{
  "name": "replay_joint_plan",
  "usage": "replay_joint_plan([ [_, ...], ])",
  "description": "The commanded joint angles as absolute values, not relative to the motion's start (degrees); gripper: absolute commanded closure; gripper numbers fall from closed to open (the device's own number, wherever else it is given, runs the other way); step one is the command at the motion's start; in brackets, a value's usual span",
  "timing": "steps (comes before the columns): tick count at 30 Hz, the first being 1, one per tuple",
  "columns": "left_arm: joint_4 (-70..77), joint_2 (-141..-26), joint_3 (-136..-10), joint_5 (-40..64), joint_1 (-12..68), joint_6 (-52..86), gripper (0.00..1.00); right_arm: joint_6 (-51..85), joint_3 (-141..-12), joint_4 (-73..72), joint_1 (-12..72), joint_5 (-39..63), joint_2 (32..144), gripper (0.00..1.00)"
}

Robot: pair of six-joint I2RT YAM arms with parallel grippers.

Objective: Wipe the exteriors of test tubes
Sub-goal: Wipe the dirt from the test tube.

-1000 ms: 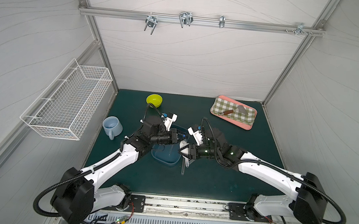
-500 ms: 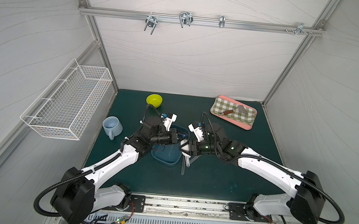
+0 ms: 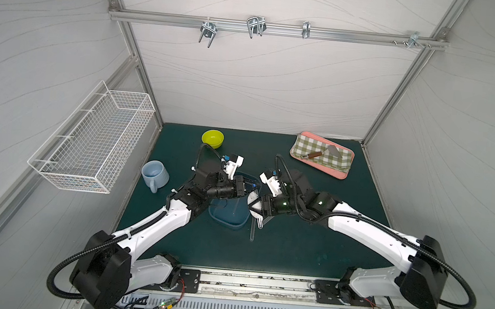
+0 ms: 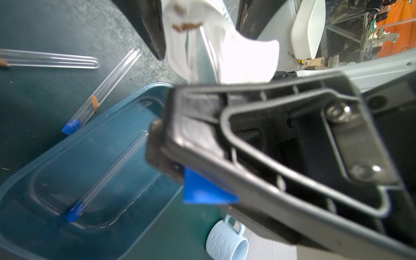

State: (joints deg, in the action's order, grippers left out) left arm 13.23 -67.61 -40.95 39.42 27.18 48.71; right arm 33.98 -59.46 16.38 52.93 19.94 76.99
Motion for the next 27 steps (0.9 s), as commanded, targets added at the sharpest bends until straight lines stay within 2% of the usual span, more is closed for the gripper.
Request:
replay_joint_plan([
  [1,15.8,-67.2,-41.0,40.0,26.7,49.5,0.95,33.3,-59.4,18.5,52.5,18.8,74.5,0.47],
  [4,15.7,-67.4,-41.0,40.1,26.7,49.4,0.95,33.4,-59.4,18.5,52.2,18.7,73.6,0.43],
  [12,15.8,-67.6,-41.2,40.2,26.7,49.4,0.95,33.2,-60.9,19.6,50.9,19.1,72.8,0.4],
  [19,15.8,-68.0,-41.4,40.2,26.6,49.2,0.95,35.1,-60.7,19.9,50.6,18.7,70.7,0.4],
  [27,15.6,-67.5,-41.1,40.2,26.5,49.1,0.95,44.6,-52.4,7.4,50.7,21.1,69.1,0.45],
])
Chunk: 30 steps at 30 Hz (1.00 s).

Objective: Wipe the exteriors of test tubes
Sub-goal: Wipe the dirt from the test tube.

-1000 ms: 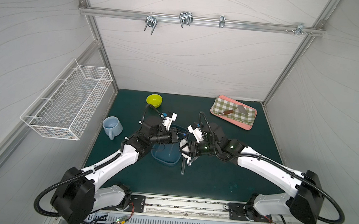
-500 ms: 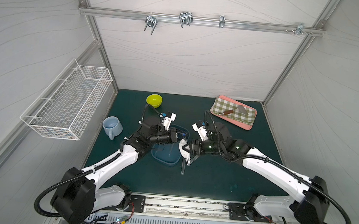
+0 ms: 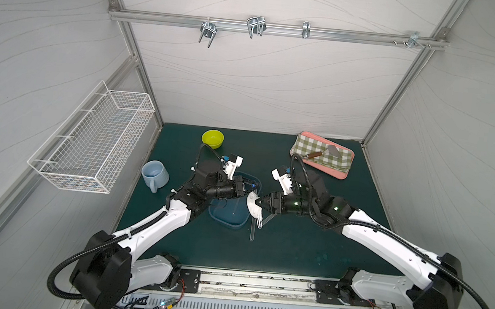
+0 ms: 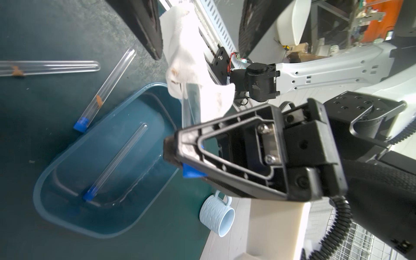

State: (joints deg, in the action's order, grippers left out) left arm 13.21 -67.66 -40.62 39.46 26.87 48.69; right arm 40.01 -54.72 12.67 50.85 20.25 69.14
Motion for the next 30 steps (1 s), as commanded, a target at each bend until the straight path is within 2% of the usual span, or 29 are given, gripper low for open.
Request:
replay_joint_plan([
  [1,15.7,-67.5,-41.1,40.2,26.5,49.1,0.95,45.1,-51.8,6.5,50.9,21.0,69.4,0.46],
  [6,14.7,-67.0,-41.0,40.2,26.5,48.6,0.95,45.5,-51.4,3.8,51.7,20.7,71.0,0.47],
  [13,14.9,-66.8,-40.7,40.1,26.5,48.9,0.95,45.3,-53.1,0.6,51.7,21.4,74.7,0.61],
  [24,14.9,-66.7,-40.4,40.0,26.5,48.9,0.95,41.7,-59.3,2.4,49.1,22.7,78.4,0.69],
  [30,14.9,-66.7,-40.7,39.8,26.3,48.9,0.95,42.1,-55.7,2.8,50.6,22.9,77.3,0.72],
])
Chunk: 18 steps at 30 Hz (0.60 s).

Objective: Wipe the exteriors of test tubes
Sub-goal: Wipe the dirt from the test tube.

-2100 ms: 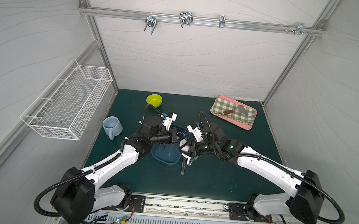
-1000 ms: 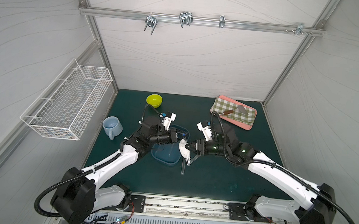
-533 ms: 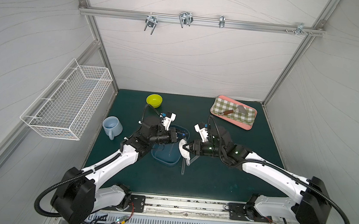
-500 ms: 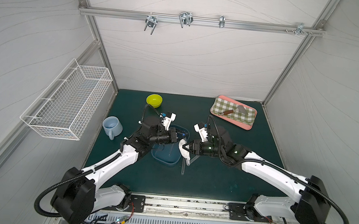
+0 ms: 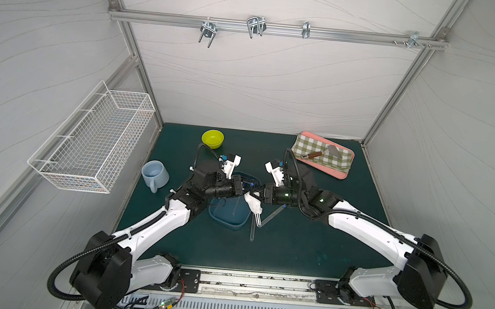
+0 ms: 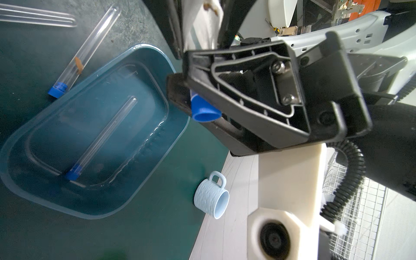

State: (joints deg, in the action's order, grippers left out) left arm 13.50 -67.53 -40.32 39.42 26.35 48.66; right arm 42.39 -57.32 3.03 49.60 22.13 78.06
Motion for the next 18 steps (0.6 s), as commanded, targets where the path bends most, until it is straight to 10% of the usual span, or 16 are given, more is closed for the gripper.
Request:
replay_joint_plan([
  [1,14.9,-66.7,-40.7,39.8,26.2,48.9,0.95,42.3,-54.7,2.7,51.2,22.6,76.9,0.72],
  [18,15.6,-67.2,-40.3,40.1,25.8,49.6,0.95,40.9,-56.0,3.2,51.2,21.9,78.8,0.73],
])
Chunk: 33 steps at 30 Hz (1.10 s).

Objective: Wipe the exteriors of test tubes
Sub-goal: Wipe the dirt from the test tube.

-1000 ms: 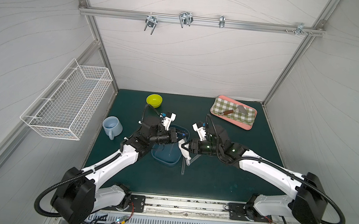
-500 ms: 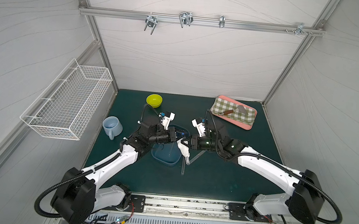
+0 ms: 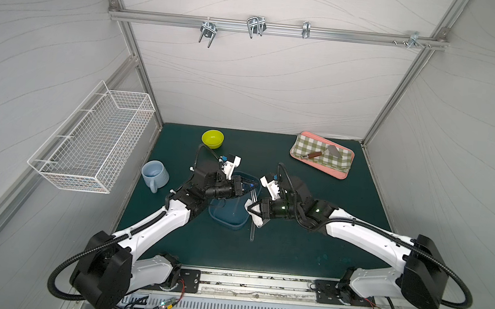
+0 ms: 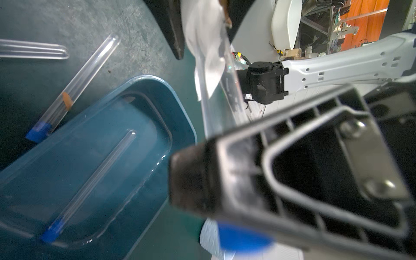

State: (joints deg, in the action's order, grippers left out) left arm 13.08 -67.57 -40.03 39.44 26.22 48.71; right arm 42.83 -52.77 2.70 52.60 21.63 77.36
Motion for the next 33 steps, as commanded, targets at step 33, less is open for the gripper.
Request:
replay_joint_plan([
  [33,16.2,-67.2,-40.1,40.1,25.7,50.1,0.95,35.6,-63.8,14.1,47.9,23.2,79.6,0.42],
])
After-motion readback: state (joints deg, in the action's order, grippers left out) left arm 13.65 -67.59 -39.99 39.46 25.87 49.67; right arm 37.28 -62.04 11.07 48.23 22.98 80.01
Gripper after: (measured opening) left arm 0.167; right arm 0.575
